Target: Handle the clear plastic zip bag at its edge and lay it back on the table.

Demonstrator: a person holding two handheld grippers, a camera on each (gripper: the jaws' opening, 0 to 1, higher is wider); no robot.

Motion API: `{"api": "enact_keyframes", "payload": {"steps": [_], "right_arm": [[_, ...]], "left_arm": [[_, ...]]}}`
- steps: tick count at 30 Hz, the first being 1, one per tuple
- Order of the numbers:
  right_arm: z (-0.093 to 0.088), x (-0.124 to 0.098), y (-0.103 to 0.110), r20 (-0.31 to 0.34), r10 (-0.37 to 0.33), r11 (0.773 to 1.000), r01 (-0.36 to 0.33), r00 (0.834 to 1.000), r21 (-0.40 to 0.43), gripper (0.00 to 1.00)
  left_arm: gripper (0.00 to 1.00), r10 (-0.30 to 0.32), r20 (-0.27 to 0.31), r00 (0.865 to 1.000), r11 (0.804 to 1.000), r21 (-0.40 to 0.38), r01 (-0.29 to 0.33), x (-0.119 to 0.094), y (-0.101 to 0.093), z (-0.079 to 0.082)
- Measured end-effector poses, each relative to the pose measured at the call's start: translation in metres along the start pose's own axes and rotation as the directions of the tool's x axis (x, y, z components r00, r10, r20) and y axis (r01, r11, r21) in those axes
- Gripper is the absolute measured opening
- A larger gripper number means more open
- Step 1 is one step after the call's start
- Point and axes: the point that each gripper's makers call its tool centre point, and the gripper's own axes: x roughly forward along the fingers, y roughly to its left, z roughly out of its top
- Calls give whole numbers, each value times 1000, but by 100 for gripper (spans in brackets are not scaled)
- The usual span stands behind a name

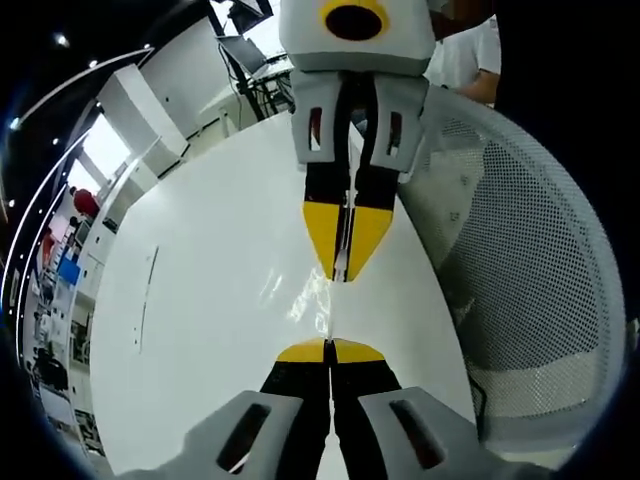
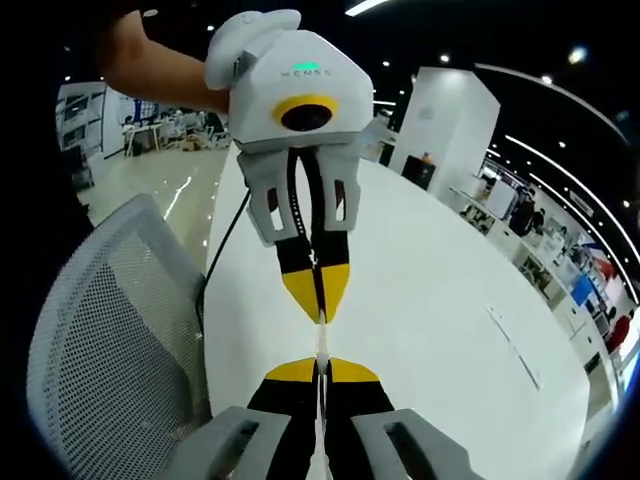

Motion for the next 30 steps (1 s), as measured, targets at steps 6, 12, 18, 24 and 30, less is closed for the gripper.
{"api": "enact_keyframes", "payload": {"steps": [6, 12, 18, 24, 30], "right_arm": [[1, -3, -1, 4, -6, 1000, 6, 1000, 1, 0], [5, -6, -4, 18, -14, 1000, 14, 1000, 6, 0], [7, -11, -8, 25, -28, 1000, 28, 999, 9, 0], [6, -15, -8, 23, -32, 999, 32, 999, 7, 0], [6, -15, -7, 28, -32, 999, 31, 999, 15, 0]], "left_arm": [[0, 5, 7, 1000, 1000, -3, -5, -1, 1, 3], [0, 13, 12, 1000, 1000, -8, -13, -4, 5, 6], [0, 21, 21, 1000, 1000, -4, -21, -7, 7, 11], [0, 17, 21, 1000, 1000, 3, -17, -8, 7, 10], [0, 14, 17, 1000, 1000, 6, -14, -9, 7, 9]]}}
